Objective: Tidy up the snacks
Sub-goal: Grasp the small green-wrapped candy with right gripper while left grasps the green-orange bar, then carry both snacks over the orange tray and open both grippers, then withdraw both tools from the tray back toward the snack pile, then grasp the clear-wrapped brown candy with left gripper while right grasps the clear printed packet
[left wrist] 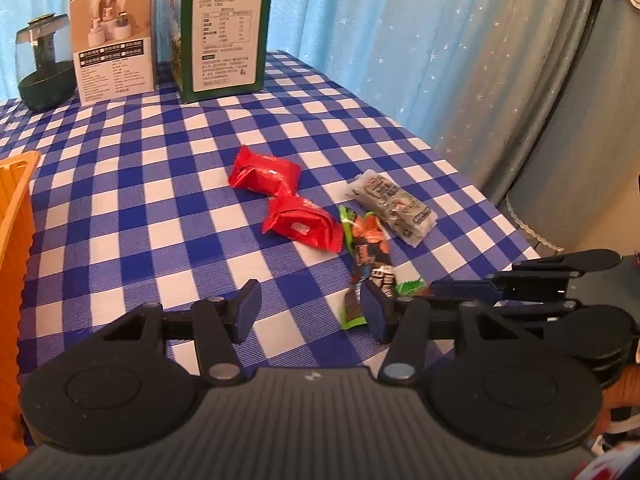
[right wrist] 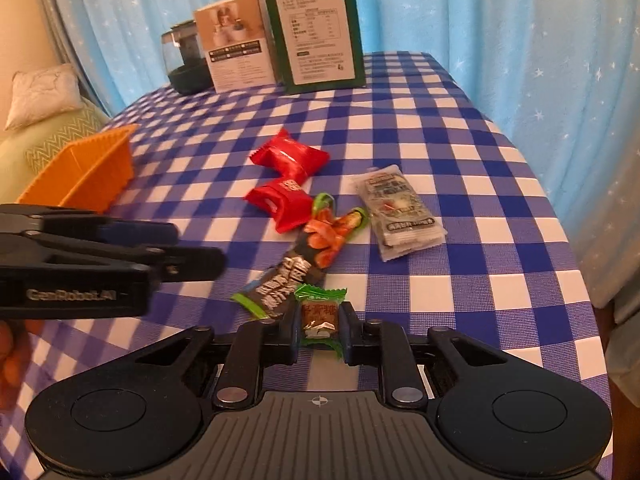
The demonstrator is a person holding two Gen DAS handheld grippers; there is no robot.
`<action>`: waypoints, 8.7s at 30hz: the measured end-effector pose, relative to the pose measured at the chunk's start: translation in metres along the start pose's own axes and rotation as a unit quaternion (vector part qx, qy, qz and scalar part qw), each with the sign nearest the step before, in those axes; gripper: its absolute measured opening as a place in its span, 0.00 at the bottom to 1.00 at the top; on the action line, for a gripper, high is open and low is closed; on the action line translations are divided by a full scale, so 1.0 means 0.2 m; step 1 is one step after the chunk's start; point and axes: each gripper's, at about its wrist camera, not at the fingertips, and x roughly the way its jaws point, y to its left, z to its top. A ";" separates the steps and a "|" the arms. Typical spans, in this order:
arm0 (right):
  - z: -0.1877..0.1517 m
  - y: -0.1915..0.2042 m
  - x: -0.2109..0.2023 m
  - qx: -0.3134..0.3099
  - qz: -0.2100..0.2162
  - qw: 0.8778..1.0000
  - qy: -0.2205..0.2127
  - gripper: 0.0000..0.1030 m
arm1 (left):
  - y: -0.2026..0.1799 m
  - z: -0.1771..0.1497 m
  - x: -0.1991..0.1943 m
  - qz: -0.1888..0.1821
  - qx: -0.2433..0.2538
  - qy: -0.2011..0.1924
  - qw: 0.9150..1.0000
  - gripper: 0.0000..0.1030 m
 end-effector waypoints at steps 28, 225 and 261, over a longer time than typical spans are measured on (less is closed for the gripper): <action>0.07 -0.23 -0.11 0.119 -0.094 0.988 -0.022 0.19 | -0.25 0.08 0.33 -0.004 0.070 0.010 0.997 0.25; 0.25 -0.10 -0.19 0.080 -0.084 0.991 -0.066 0.63 | -0.11 -0.02 -0.07 -0.027 0.044 0.017 0.999 0.60; 0.27 -0.16 0.09 0.011 -0.044 0.998 -0.035 0.57 | 0.09 0.06 -0.04 -0.001 -0.007 0.008 1.000 0.18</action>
